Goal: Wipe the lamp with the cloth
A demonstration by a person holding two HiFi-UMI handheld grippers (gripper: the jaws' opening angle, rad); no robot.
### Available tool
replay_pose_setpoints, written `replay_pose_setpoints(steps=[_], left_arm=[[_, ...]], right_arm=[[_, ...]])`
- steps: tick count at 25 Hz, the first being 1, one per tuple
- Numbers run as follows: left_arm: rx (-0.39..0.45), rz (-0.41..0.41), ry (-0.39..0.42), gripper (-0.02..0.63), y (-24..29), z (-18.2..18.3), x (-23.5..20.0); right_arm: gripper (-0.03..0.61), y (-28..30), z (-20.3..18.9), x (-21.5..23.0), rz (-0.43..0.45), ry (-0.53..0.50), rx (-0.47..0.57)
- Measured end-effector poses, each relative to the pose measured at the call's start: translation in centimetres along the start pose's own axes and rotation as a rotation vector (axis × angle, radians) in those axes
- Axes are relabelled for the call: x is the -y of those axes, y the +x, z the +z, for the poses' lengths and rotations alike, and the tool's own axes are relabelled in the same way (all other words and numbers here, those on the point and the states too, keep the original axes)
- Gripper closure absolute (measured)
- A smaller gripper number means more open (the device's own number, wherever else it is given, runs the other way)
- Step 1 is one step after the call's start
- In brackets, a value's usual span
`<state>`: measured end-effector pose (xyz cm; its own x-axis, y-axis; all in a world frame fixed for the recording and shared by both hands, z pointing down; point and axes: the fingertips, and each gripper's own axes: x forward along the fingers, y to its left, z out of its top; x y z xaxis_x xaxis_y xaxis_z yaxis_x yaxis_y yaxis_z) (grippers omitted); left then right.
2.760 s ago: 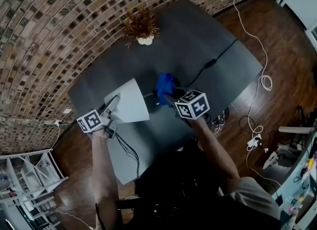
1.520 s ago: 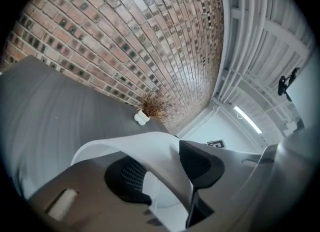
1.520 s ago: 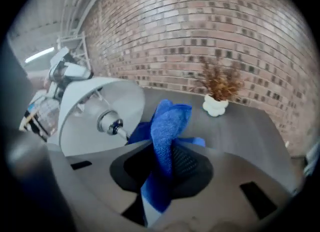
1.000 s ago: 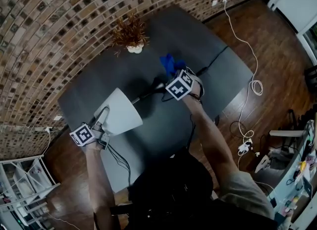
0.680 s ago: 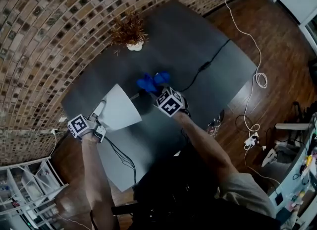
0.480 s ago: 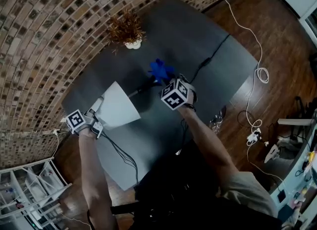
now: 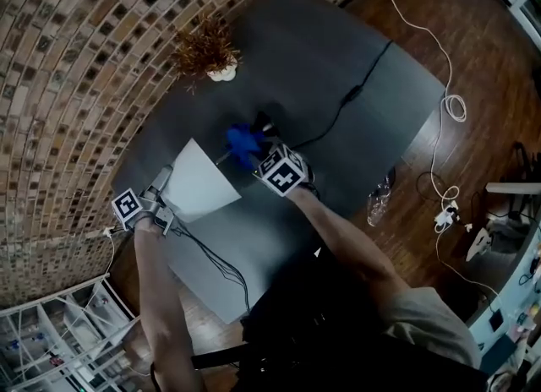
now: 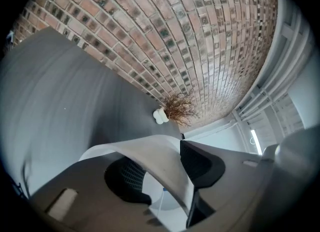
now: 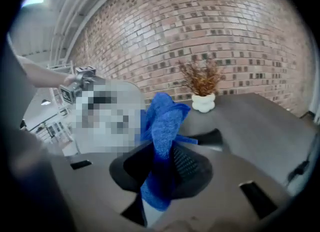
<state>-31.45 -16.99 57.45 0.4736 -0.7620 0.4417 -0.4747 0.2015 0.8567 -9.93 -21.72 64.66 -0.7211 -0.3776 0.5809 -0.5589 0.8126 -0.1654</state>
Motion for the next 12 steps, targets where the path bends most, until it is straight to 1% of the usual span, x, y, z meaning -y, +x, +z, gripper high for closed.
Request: replay_pose_setpoints(steps=[2, 3, 4, 6, 8, 9, 10, 11, 12], left_arm=[[0.000, 0.005, -0.009, 0.416, 0.1, 0.0, 0.0], [-0.002, 0.001, -0.007, 0.416, 0.1, 0.0, 0.1], [-0.003, -0.003, -0.006, 0.416, 0.1, -0.1, 0.1], [0.001, -0.011, -0.002, 0.416, 0.0, -0.1, 0.1], [0.010, -0.031, 0.007, 0.414, -0.1, -0.3, 0.3], [0.017, -0.053, 0.016, 0.415, -0.2, -0.4, 0.5], [0.023, -0.083, 0.035, 0.414, -0.2, -0.6, 0.9], [0.021, -0.120, 0.069, 0.411, -0.3, -0.9, 1.4], [0.011, -0.157, 0.120, 0.344, -0.3, -1.4, 1.8]], right_arm=[[0.493, -1.1, -1.2, 3.7, -0.128, 0.010, -0.038], [0.482, -2.1, -1.2, 4.7, -0.176, 0.007, -0.043], [0.483, -2.9, -0.8, 4.9, -0.214, -0.014, -0.041], [0.485, -3.9, 0.7, 4.2, -0.274, -0.103, -0.030], [0.485, -4.4, 2.4, 3.2, -0.296, -0.177, -0.003], [0.485, -4.5, 3.3, 2.2, -0.270, -0.196, 0.022], [0.486, -4.4, 4.2, 0.6, -0.204, -0.200, 0.054], [0.486, -4.0, 4.8, -1.4, -0.103, -0.186, 0.085], [0.485, -3.5, 5.2, -3.6, 0.015, -0.158, 0.107]])
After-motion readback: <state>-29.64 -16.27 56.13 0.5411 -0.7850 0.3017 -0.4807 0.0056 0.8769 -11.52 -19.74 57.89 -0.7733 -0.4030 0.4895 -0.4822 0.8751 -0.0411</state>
